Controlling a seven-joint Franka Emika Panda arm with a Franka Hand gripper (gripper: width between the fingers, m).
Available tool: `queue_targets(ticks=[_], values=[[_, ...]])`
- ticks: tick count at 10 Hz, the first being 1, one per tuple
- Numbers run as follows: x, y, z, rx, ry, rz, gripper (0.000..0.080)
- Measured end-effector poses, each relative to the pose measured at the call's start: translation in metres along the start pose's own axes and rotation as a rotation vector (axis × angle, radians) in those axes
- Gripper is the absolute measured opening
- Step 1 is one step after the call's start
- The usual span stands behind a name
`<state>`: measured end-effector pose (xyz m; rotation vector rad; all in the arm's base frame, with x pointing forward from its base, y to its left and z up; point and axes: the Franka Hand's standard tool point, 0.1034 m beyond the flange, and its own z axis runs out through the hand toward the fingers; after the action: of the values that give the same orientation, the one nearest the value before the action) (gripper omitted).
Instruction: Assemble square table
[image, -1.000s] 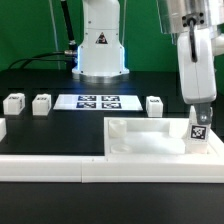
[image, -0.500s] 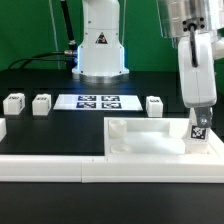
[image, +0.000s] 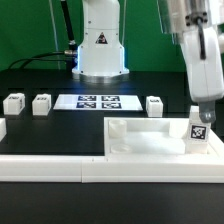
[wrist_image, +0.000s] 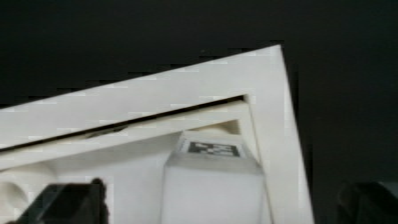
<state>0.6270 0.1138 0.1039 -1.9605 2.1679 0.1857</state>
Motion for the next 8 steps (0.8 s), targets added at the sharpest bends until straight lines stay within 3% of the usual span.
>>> queue_targets(ticks=[1,3,8], values=[[-0.0003,0.0073,-0.0105,0.002,-0.002,-0.167,0.0648],[-0.0103,0.0161,-0.0080,-0.019,0.025,-0.362,0.0648],[-0.0053,0.0154,-0.0085,-0.016,0.026,-0.784,0.0648]])
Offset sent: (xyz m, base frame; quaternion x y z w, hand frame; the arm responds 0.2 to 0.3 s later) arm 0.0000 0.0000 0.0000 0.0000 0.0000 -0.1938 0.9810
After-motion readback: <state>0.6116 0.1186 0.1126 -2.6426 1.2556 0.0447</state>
